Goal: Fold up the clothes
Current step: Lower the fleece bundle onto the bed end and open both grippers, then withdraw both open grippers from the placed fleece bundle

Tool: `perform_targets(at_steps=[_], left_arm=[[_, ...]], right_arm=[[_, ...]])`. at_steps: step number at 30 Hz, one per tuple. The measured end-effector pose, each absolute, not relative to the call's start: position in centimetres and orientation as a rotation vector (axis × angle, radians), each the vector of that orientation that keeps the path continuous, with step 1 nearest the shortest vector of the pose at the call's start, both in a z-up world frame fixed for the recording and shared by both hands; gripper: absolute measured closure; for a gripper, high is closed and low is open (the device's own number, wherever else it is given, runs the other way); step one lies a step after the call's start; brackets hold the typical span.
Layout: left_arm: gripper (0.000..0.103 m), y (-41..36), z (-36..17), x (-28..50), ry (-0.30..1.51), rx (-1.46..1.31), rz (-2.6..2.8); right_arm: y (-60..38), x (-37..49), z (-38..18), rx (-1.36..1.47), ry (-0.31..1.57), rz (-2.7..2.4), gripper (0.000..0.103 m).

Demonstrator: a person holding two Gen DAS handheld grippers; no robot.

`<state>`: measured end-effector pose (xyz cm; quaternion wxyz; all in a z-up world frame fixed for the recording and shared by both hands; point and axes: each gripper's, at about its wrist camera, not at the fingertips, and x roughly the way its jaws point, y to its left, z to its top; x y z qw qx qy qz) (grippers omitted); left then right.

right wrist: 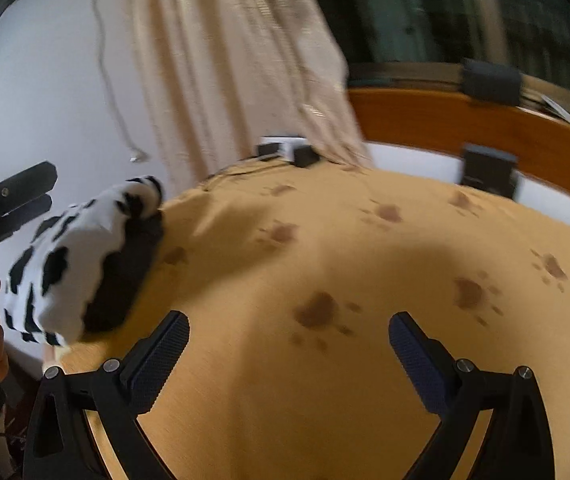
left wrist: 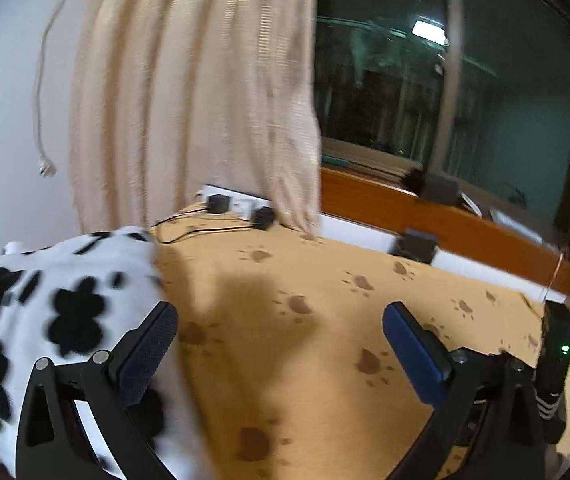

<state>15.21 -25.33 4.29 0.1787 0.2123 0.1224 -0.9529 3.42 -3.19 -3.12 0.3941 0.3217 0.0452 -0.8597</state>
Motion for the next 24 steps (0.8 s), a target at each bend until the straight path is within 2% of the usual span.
perform_targets(at_steps=[4, 11, 18, 24], left_arm=[[0.0, -22.8, 2.7, 14.9, 0.414, 0.57, -2.656], [0.0, -22.8, 1.8, 20.0, 0.283, 0.44, -2.285], [0.0, -24.2, 2.5, 26.0, 0.27, 0.417, -2.09], [0.0, -23.6, 2.2, 28.3, 0.209, 0.451, -1.98]], right_arm=[[0.6, 3.3, -4.0, 0.808, 0.075, -2.237, 0.001], [1.7, 4.0, -5.7, 0.811, 0.043, -2.239, 0.001], [-1.4, 7.9, -5.5, 0.682, 0.263, -2.187, 0.001], [-2.3, 9.8, -5.3, 0.631, 0.319, -2.133, 0.001]])
